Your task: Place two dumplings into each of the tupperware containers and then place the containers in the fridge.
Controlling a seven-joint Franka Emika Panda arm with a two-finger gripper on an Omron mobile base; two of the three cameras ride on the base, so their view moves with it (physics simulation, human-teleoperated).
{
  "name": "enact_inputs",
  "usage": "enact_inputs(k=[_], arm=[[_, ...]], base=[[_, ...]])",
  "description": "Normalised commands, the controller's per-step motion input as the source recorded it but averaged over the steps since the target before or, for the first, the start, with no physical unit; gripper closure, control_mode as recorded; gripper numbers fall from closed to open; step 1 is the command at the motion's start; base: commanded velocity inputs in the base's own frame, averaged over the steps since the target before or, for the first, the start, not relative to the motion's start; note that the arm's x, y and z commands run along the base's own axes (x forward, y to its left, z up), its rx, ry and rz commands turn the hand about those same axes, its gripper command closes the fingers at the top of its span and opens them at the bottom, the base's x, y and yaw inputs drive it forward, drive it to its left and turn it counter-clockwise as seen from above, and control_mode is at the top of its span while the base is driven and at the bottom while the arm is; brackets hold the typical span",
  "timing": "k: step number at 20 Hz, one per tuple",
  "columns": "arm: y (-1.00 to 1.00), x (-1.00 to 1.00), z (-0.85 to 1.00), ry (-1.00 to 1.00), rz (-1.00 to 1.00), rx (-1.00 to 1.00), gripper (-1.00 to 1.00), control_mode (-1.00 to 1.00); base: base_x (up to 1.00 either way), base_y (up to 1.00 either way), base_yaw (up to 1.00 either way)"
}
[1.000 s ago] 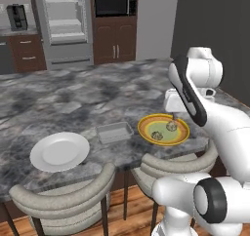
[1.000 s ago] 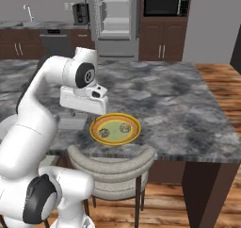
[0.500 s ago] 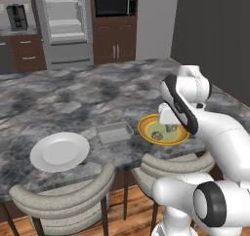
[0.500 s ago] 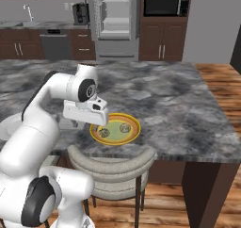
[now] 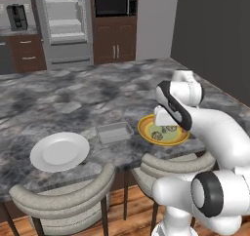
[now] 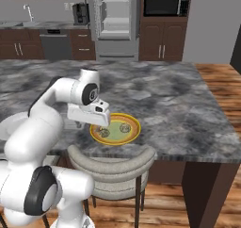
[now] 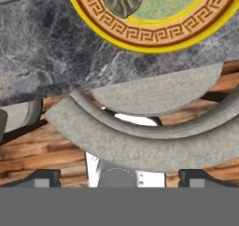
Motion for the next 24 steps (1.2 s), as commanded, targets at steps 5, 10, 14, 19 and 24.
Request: enact_inputs(k=[5, 10, 14, 19, 24], arm=[[0.0, 0.3, -0.26, 0.01, 0.0, 0.0, -1.0, -1.0], [0.0, 0.45, -0.44, 0.0, 0.0, 0.0, -1.0, -1.0], [0.0, 0.26, -0.45, -0.13, 0.0, 0.0, -1.0, -1.0], [0.0, 0.2, -0.41, -0.31, -0.01, 0.0, -1.0, -1.0], [0.0, 0.55, -0.33, -0.05, -0.01, 0.0, -1.0, -1.0]], base=[[0.0, 0.0, 0.0], [0.0, 0.0, 0.0], [0.0, 0.0, 0.0], [0.0, 0.0, 0.0], [0.0, 0.0, 0.0]])
